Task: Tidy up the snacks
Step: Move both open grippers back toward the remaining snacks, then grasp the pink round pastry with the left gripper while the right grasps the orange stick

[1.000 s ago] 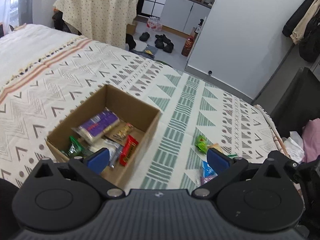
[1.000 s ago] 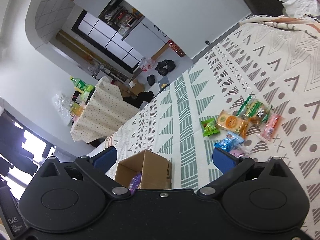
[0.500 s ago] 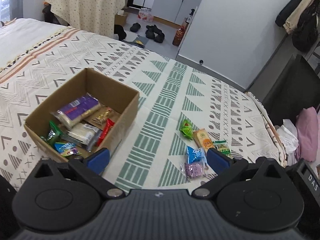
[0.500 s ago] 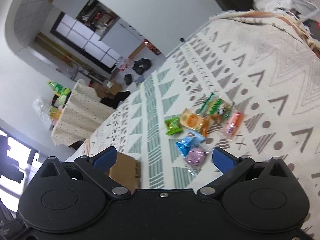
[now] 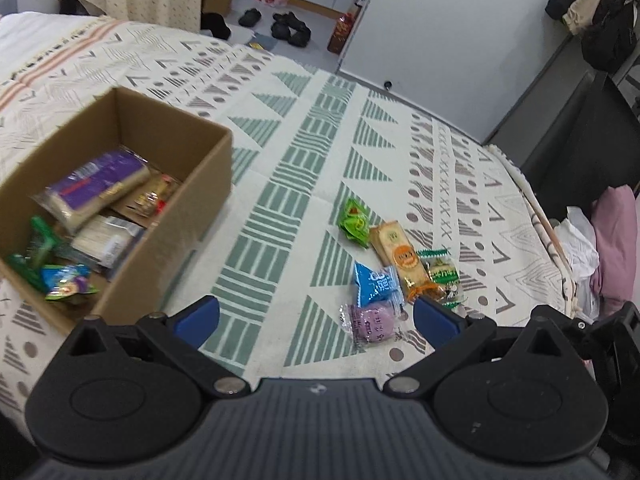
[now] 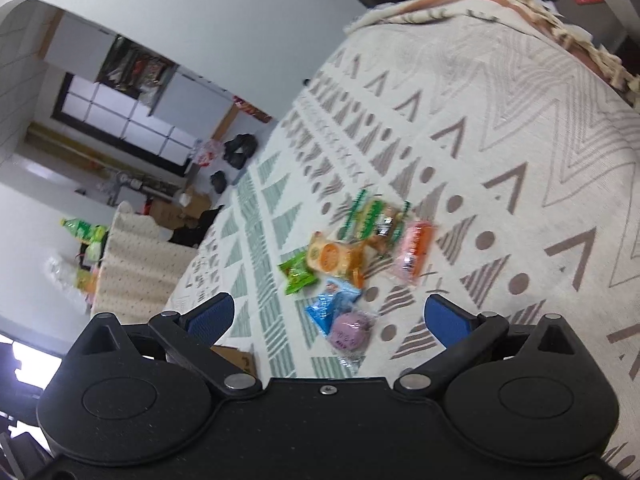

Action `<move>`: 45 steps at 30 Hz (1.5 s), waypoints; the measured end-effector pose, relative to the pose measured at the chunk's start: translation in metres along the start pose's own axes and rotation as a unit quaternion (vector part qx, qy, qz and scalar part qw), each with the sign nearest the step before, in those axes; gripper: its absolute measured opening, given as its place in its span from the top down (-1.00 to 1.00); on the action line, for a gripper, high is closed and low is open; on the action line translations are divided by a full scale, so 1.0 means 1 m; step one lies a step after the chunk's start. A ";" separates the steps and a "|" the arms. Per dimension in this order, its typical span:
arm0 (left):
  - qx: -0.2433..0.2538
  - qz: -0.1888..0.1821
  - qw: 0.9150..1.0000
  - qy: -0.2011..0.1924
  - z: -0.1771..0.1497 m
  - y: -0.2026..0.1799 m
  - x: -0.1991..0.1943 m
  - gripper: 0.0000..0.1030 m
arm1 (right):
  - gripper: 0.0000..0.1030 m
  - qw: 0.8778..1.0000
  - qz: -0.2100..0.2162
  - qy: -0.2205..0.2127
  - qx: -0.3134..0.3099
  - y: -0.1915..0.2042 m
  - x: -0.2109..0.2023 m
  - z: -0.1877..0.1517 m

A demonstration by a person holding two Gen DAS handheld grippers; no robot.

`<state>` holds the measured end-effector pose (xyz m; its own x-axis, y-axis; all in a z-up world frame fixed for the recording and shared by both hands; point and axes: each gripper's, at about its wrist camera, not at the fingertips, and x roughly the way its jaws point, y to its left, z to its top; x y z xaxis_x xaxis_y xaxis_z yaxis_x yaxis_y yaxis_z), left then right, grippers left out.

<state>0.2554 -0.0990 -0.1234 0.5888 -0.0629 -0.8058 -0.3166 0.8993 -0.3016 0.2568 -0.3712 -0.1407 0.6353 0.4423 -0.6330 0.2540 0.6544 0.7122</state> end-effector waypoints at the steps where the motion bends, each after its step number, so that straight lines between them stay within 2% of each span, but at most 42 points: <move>1: 0.002 -0.002 1.000 0.004 0.000 -0.001 0.005 -0.99 | -0.98 1.000 -0.004 0.001 0.005 -0.002 0.003 0.001; 8: -0.014 -0.019 0.999 0.036 -0.001 -0.004 0.041 -0.95 | -0.92 0.999 -0.039 -0.005 0.028 -0.016 0.018 0.007; 13: -0.013 -0.035 0.998 0.042 -0.002 -0.014 0.062 -0.92 | -0.61 0.998 -0.051 0.001 0.040 -0.022 0.032 0.010; 17: -0.027 -0.045 0.997 0.057 -0.003 -0.021 0.080 -0.70 | -0.48 0.997 -0.065 -0.001 0.039 -0.026 0.039 0.011; 22: -0.044 -0.050 0.994 0.085 -0.009 -0.027 0.103 -0.52 | -0.25 0.996 -0.079 0.008 0.033 -0.032 0.055 0.013; 26: -0.046 -0.049 0.993 0.101 -0.013 -0.029 0.118 -0.46 | -0.25 0.996 -0.088 0.016 0.027 -0.037 0.067 0.015; 32: -0.034 -0.044 0.993 0.101 -0.012 -0.038 0.126 -0.43 | -0.23 0.994 -0.103 0.022 0.014 -0.039 0.087 0.020; 33: -0.033 -0.040 0.994 0.100 -0.013 -0.038 0.127 -0.37 | -0.23 0.994 -0.103 0.020 0.009 -0.037 0.089 0.021; 34: -0.031 -0.034 0.994 0.101 -0.013 -0.038 0.127 -0.22 | -0.23 0.994 -0.105 0.018 0.002 -0.035 0.092 0.021; 41: -0.018 -0.043 0.994 0.101 -0.013 -0.037 0.128 0.16 | -0.12 0.992 -0.121 0.011 -0.027 -0.028 0.108 0.023; 42: -0.015 -0.047 0.994 0.100 -0.014 -0.036 0.128 0.18 | -0.09 0.992 -0.123 0.009 -0.031 -0.027 0.109 0.023; 44: -0.015 -0.053 0.993 0.100 -0.014 -0.034 0.126 0.31 | 0.14 0.990 -0.133 0.005 -0.040 -0.027 0.110 0.022; 45: -0.018 -0.056 0.993 0.101 -0.014 -0.033 0.125 0.32 | 0.39 0.989 -0.142 0.003 -0.044 -0.027 0.110 0.021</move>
<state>0.3290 -0.1421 -0.2211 0.4609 -0.2499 -0.8515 -0.2859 0.8666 -0.4091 0.3352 -0.3534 -0.2231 0.5435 0.2360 -0.8056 0.3567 0.8038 0.4761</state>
